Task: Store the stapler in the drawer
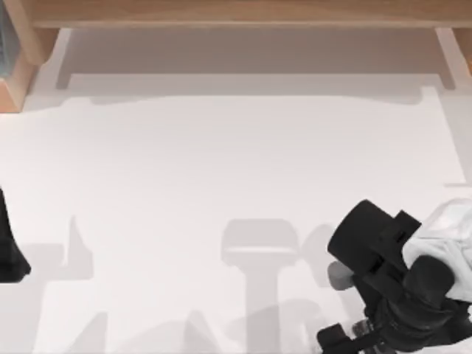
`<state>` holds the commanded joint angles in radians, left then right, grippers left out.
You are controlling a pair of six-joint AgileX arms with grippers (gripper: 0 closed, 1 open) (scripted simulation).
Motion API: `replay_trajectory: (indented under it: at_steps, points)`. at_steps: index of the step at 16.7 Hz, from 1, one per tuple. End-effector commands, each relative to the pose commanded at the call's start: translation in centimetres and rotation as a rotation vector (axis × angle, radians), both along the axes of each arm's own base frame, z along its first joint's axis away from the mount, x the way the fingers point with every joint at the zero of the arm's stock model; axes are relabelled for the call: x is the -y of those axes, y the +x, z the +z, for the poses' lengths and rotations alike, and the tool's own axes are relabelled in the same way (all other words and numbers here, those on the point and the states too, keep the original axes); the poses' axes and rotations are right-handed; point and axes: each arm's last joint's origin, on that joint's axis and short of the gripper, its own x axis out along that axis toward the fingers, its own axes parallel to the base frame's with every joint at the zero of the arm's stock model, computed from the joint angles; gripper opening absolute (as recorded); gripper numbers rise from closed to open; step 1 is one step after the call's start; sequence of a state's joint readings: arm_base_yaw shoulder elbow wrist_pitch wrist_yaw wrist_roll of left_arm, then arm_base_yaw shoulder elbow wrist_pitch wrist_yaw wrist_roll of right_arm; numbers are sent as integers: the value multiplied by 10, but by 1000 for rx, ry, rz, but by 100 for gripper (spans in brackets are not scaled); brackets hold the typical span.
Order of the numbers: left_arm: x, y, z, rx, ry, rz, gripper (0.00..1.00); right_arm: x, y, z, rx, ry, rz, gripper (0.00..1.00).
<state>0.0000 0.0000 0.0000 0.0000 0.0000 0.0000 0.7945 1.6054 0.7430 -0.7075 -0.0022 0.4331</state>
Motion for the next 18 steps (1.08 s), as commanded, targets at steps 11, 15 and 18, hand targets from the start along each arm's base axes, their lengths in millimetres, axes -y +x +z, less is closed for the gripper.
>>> replay_trajectory:
  at_steps: [11, 15, 18]
  points:
    - [0, 0, 0, 0, 0, 0, 100, 0, 0, 0, 0, 0, 0, 0]
    - [0, 0, 0, 0, 0, 0, 100, 0, 0, 0, 0, 0, 0, 0]
    - [0, 0, 0, 0, 0, 0, 100, 0, 0, 0, 0, 0, 0, 0]
